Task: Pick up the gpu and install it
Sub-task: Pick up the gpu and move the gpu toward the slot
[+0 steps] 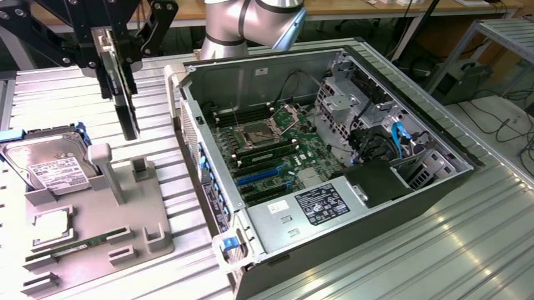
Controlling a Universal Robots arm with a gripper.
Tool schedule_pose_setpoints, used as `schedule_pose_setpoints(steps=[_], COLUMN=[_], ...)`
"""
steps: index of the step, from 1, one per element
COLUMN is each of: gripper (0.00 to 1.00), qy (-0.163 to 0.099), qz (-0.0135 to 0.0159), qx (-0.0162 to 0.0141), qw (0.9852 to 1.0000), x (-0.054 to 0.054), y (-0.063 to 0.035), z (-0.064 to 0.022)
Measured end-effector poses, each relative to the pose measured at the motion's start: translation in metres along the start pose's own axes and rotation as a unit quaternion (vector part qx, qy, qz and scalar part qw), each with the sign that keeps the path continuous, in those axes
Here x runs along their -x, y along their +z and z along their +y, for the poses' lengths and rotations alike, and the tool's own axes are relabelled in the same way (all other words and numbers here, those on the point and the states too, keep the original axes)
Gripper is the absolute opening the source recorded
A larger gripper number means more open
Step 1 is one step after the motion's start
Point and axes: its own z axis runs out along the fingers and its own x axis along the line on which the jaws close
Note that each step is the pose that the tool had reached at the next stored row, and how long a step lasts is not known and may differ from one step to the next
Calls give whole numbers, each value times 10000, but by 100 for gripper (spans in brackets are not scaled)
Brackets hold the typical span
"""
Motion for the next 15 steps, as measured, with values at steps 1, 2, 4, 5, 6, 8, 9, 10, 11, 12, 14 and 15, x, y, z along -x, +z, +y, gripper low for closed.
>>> schedule_pose_setpoints(steps=[1, 2, 4, 5, 6, 8, 9, 10, 11, 12, 14, 15], gripper=[28, 28, 28, 28, 28, 28, 28, 28, 28, 28, 28, 28], qy=[0, 0, 0, 0, 0, 0, 0, 0, 0, 0, 0, 0], qz=[0, 0, 0, 0, 0, 0, 0, 0, 0, 0, 0, 1], qx=[0, 0, 0, 0, 0, -1, 0, 0, 0, -1, -1, -1], qw=[10000, 10000, 10000, 10000, 10000, 10000, 10000, 10000, 10000, 10000, 10000, 10000], x=[0, 0, 0, 0, 0, 0, 0, 0, 0, 0, 7, 16], y=[0, 0, 0, -1, -1, -1, -1, -1, -1, -1, -1, -2], z=[0, 0, 0, 0, 0, 0, 0, 0, 0, 0, 0, 0])
